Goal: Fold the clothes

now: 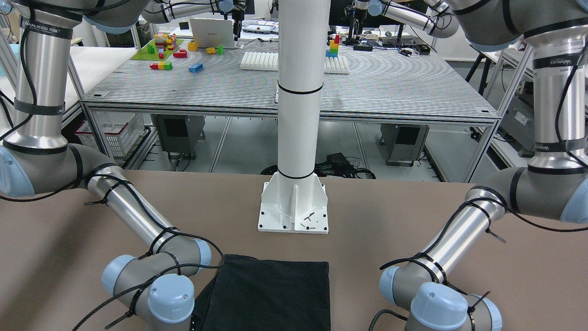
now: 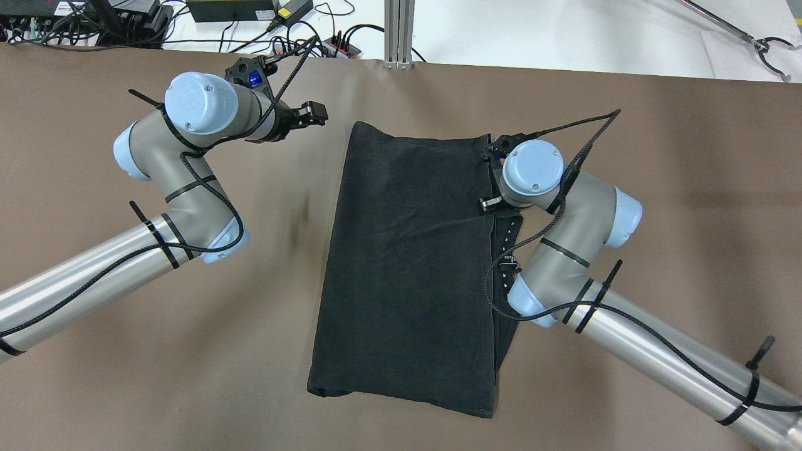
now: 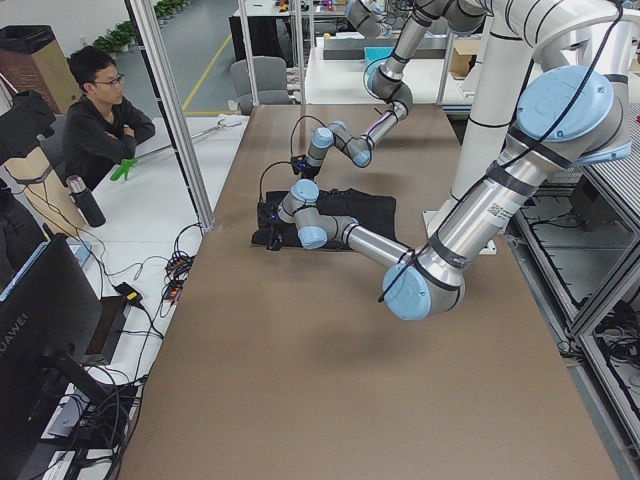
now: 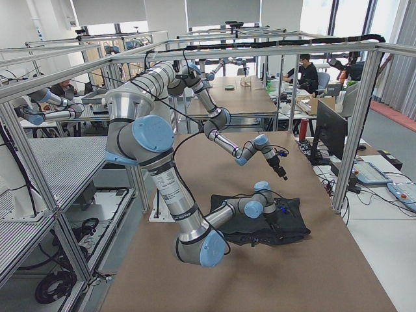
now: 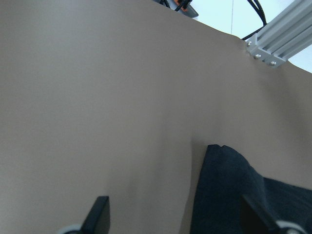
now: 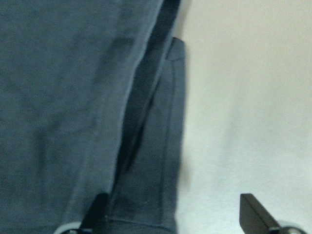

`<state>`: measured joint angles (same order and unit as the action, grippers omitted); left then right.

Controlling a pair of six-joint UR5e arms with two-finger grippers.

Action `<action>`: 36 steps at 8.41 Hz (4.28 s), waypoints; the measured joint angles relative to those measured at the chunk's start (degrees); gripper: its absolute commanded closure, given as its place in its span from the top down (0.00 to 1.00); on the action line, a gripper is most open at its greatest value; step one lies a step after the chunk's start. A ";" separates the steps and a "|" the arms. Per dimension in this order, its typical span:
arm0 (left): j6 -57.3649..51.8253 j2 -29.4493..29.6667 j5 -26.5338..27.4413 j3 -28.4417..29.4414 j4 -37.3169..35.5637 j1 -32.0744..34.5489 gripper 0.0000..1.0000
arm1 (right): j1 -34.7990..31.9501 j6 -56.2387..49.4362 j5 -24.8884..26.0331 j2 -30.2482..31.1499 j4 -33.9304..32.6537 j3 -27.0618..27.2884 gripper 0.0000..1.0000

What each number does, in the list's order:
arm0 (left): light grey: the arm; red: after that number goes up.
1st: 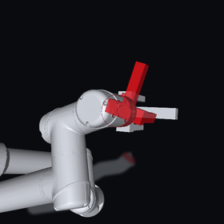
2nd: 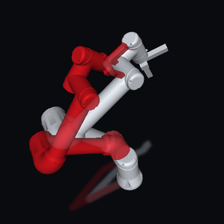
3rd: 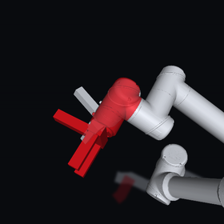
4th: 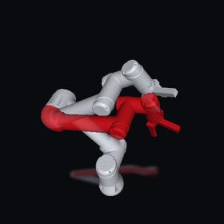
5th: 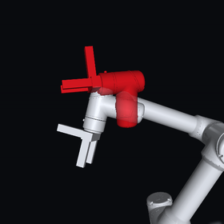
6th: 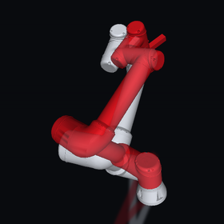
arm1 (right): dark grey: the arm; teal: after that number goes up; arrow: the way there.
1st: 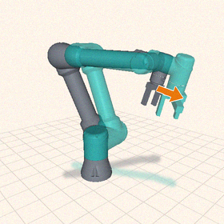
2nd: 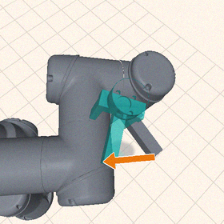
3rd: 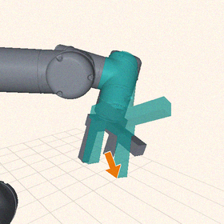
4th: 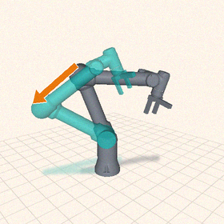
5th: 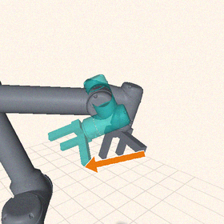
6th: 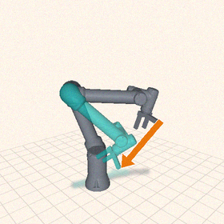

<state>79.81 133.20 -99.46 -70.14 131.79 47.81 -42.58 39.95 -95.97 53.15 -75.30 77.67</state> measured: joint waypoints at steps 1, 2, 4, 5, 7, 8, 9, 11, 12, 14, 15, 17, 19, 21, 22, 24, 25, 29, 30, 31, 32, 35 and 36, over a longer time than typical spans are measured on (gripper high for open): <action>0.09 -0.04 0.08 -0.12 0.02 0.00 0.93 | -1.25 -3.26 -0.21 2.27 1.21 0.89 0.95; 0.29 -0.18 0.19 -0.66 -0.02 0.00 0.93 | -1.97 -5.22 -0.82 3.86 2.39 1.72 0.95; 0.49 -0.37 0.23 -1.53 -0.44 -0.06 0.93 | -2.37 -2.97 -3.59 4.49 1.30 5.16 0.95; 0.56 -0.43 0.23 -1.95 -0.56 -0.08 0.93 | -2.02 2.26 -4.33 4.69 -0.93 8.80 0.94; 0.84 -0.66 0.08 -3.53 -0.68 -0.24 0.93 | 2.16 24.00 -4.20 5.76 -5.30 18.10 0.93; 0.91 -0.75 -0.03 -3.98 -0.72 -0.30 0.93 | 6.29 40.85 -1.79 6.68 -6.47 22.48 0.91; 0.94 -0.72 -0.15 -4.11 -0.73 -0.38 0.93 | 11.63 56.31 2.88 8.63 -7.32 26.66 0.86; 0.96 -0.61 -0.05 -4.23 -0.74 -0.44 0.93 | 20.22 78.01 9.83 13.59 -8.01 32.43 0.79; 0.96 -0.55 0.08 -4.26 -0.74 -0.50 0.93 | 24.21 85.45 12.37 16.50 -8.12 33.82 0.79; 0.90 -0.40 0.25 -4.24 -0.74 -0.62 0.93 | 29.80 93.00 16.74 19.55 -8.12 35.27 0.78; 0.88 -0.31 0.29 -4.23 -0.74 -0.66 0.93 | 31.13 94.50 17.51 20.48 -8.07 35.42 0.78; 0.91 -0.15 0.31 -4.24 -0.74 -0.70 0.93 | 32.18 95.58 17.93 21.17 -7.92 35.35 0.74; 0.92 -0.03 0.32 -4.29 -0.74 -0.76 0.93 | 32.42 95.80 17.87 21.16 -7.73 35.30 0.48; 0.92 -0.04 0.32 -4.32 -0.68 -0.78 0.93 | 32.46 95.83 17.77 21.05 -7.62 35.18 0.37; 0.95 -0.12 0.36 -4.39 -0.66 -0.76 0.93 | 32.47 95.84 17.76 20.99 -7.63 35.14 0.34; 1.00 -0.24 0.40 -4.39 -0.65 -0.71 0.93 | 32.49 95.88 17.75 20.96 -7.67 35.13 0.20; 1.03 -0.32 0.40 -4.43 -0.65 -0.71 0.93 | 32.57 95.90 17.75 20.95 -7.67 35.08 0.00; 1.24 -0.61 0.47 -4.43 -0.65 -0.70 0.93 | 32.59 96.03 17.63 20.75 -7.61 35.40 0.00; 1.53 -0.60 0.59 -4.43 -0.65 -0.70 0.93 | 32.42 95.91 17.57 20.85 -7.65 36.44 0.00; 1.92 -0.55 0.68 -4.45 -0.65 -0.70 0.93 | 32.19 95.70 17.34 21.18 -7.84 38.11 0.00; 2.40 -0.53 0.73 -4.47 -0.65 -0.70 0.93 | 32.10 95.47 17.10 21.69 -7.95 39.03 0.00; 3.02 -0.63 0.82 -4.60 -0.65 -0.70 0.93 | 32.38 95.13 16.88 22.14 -8.18 39.12 0.51; 3.07 -0.68 0.83 -4.59 -0.65 -0.70 0.93 | 32.38 95.04 16.87 22.12 -8.20 38.82 0.54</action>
<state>82.88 132.51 -98.63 -74.73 131.13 47.11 -10.20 135.00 -79.10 75.27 -83.50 116.49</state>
